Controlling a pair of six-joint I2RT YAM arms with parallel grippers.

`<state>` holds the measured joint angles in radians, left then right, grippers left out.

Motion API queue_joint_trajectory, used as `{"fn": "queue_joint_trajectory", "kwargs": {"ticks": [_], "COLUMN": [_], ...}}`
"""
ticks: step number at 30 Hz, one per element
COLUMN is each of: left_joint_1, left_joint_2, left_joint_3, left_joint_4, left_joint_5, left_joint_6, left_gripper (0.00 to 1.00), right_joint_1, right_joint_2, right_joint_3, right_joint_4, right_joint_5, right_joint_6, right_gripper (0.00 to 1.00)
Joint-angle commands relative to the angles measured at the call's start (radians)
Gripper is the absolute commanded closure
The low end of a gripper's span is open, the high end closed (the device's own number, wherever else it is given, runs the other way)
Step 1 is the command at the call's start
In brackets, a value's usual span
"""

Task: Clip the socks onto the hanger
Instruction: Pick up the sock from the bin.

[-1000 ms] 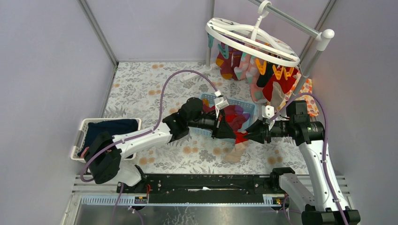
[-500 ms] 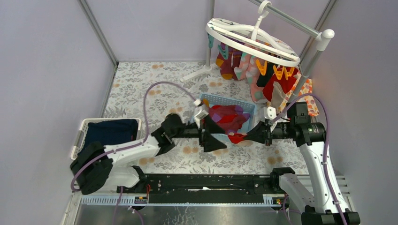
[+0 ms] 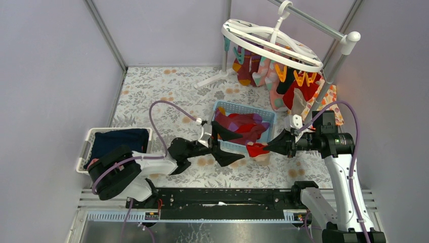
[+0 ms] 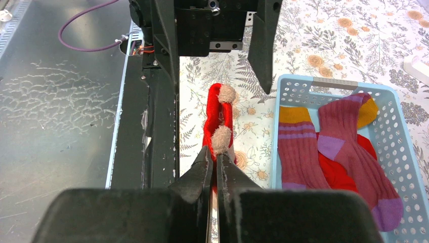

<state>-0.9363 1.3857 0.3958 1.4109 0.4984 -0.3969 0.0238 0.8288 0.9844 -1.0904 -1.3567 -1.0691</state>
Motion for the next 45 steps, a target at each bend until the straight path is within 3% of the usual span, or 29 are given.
{"fn": "queue_joint_trajectory", "kwargs": {"ticks": [1,17,26,30,38,42,45], "left_joint_1": [-0.015,-0.038,-0.037,-0.036,-0.037,-0.037,-0.036], "left_joint_2": [0.074,0.193,0.177,0.121,-0.081,-0.123,-0.126], "left_joint_3": [0.080,0.168,0.165,0.150,0.221,0.273,0.307], "left_joint_4": [0.145,0.137,0.115,0.025,-0.442,-0.588,-0.641], "left_joint_5": [-0.010,0.039,0.067,0.059,-0.011,-0.036,-0.039], "left_joint_6": [0.013,-0.048,-0.019,0.070,0.294,0.343,0.352], "left_gripper": [0.17,0.52,1.00,1.00,1.00,1.00,1.00], "right_joint_1": [-0.009,-0.010,-0.011,-0.018,-0.058,-0.060,-0.074], "right_joint_2": [-0.004,0.003,0.001,-0.006,-0.024,-0.041,-0.070], "right_joint_3": [0.021,0.022,0.019,0.067,0.325,0.501,0.559], "right_joint_4": [-0.016,-0.011,-0.012,-0.018,-0.095,-0.095,0.026], "right_joint_5": [-0.056,-0.056,-0.043,0.015,0.247,0.371,0.503], "right_joint_6": [-0.017,-0.018,-0.020,0.035,0.213,0.326,0.507], "right_gripper": [1.00,1.00,0.99,0.75,0.29,0.22,0.20]}}
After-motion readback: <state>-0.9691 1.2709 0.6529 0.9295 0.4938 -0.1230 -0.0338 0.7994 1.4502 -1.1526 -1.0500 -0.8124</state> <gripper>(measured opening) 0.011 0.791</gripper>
